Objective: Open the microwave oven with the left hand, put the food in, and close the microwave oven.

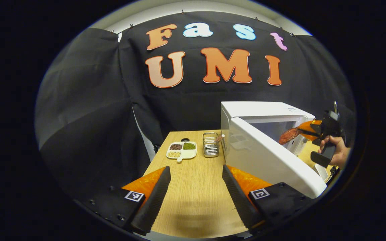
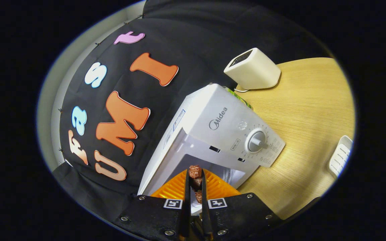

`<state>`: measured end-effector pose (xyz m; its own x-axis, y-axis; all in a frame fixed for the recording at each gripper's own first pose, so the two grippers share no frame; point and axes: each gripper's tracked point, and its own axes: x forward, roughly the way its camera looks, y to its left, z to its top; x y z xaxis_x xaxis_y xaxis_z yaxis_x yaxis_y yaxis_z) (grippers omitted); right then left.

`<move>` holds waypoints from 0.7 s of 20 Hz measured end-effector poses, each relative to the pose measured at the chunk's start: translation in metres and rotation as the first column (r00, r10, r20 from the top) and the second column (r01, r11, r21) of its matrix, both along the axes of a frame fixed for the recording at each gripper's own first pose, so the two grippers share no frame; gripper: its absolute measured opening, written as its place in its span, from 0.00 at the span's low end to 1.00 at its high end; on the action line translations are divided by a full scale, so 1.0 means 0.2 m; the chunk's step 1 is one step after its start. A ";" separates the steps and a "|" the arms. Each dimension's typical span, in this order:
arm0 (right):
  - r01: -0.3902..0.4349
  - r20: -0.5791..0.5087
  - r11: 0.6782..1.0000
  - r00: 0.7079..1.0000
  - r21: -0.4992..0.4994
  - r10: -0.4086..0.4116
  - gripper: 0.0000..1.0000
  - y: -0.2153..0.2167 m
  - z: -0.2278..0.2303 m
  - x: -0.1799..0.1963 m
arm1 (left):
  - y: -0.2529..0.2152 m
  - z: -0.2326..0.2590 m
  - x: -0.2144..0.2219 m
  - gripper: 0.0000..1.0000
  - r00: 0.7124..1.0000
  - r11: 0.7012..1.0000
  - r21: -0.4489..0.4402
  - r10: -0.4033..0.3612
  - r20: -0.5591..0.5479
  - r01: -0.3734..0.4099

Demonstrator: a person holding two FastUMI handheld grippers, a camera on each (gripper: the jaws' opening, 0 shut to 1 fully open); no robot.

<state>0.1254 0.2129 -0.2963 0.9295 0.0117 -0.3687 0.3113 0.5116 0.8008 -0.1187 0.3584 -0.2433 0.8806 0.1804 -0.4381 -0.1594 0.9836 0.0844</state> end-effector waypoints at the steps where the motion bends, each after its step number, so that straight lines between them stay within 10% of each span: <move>1: 0.007 0.000 1.000 1.000 -0.002 -0.007 0.13 0.02 -0.02 0.02 | 0.00 0.01 0.01 0.99 1.000 1.000 0.006 -0.003 0.000 0.003; 14: 0.145 -0.097 0.989 0.985 0.041 -0.141 0.13 0.18 -0.37 0.29 | 0.07 -0.01 -0.06 0.99 0.999 1.000 0.026 0.019 -0.045 -0.018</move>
<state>0.1827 0.2484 -0.3705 0.8845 -0.0994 -0.4559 0.4528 0.4187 0.7872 -0.1302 0.3727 -0.2451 0.8564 0.2082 -0.4726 -0.1732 0.9779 0.1169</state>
